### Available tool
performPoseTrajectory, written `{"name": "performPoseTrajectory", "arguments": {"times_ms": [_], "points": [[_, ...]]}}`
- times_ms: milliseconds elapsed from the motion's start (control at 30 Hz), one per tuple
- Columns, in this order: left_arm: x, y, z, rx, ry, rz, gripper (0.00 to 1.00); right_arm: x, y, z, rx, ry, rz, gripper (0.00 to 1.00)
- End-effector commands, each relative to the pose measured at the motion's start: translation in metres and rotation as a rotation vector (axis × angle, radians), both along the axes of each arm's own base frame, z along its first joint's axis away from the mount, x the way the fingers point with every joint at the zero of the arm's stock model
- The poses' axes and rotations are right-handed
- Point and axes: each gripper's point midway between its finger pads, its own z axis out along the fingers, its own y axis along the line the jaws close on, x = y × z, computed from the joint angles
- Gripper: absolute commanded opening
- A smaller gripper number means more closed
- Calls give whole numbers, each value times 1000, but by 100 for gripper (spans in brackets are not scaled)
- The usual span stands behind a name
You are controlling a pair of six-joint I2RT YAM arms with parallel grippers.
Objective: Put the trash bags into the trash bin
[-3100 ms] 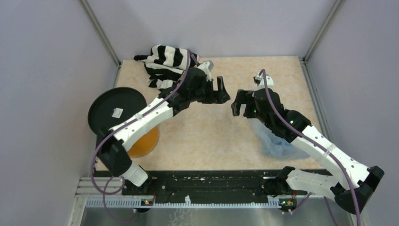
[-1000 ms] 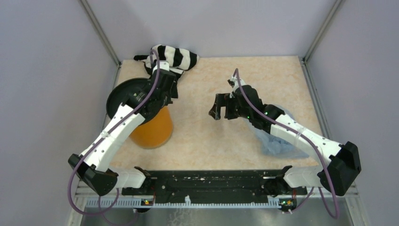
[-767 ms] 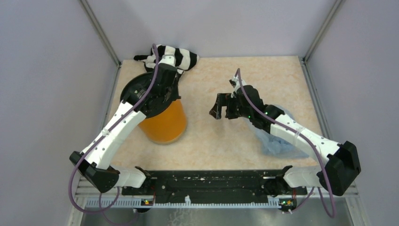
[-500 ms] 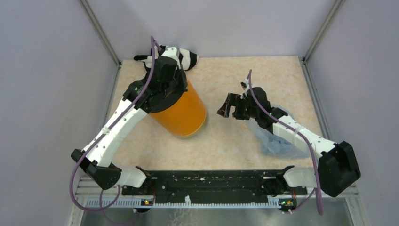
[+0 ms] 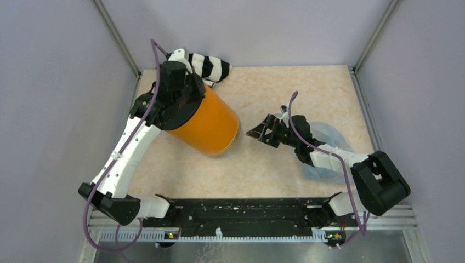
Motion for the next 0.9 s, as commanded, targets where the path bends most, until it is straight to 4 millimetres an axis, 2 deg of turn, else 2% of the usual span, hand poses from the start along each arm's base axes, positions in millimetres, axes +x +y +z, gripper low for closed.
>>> {"name": "performPoseTrajectory", "arguments": {"times_ms": [0, 167, 300, 400, 500, 633, 700, 867], "points": [[-9, 20, -14, 2, 26, 19, 0, 11, 27, 42, 187, -132, 37, 99], [-14, 40, -26, 12, 39, 47, 0, 23, 63, 51, 296, -187, 87, 99], [-16, 52, -31, 21, 47, 65, 0, 24, 93, 54, 408, -190, 145, 99], [-16, 59, -35, 31, 55, 77, 0, 29, 103, 66, 496, -207, 160, 99], [-16, 67, -42, 35, 68, 96, 0, 30, 109, 85, 552, -249, 181, 98], [-12, 74, -50, 7, 79, 102, 0, 26, 106, 113, 617, -298, 192, 92], [-9, 76, -54, -10, 82, 100, 0, 22, 104, 130, 661, -320, 202, 88], [0, 71, -61, -39, 91, 78, 0, 17, 105, 157, 727, -328, 248, 73]]}}
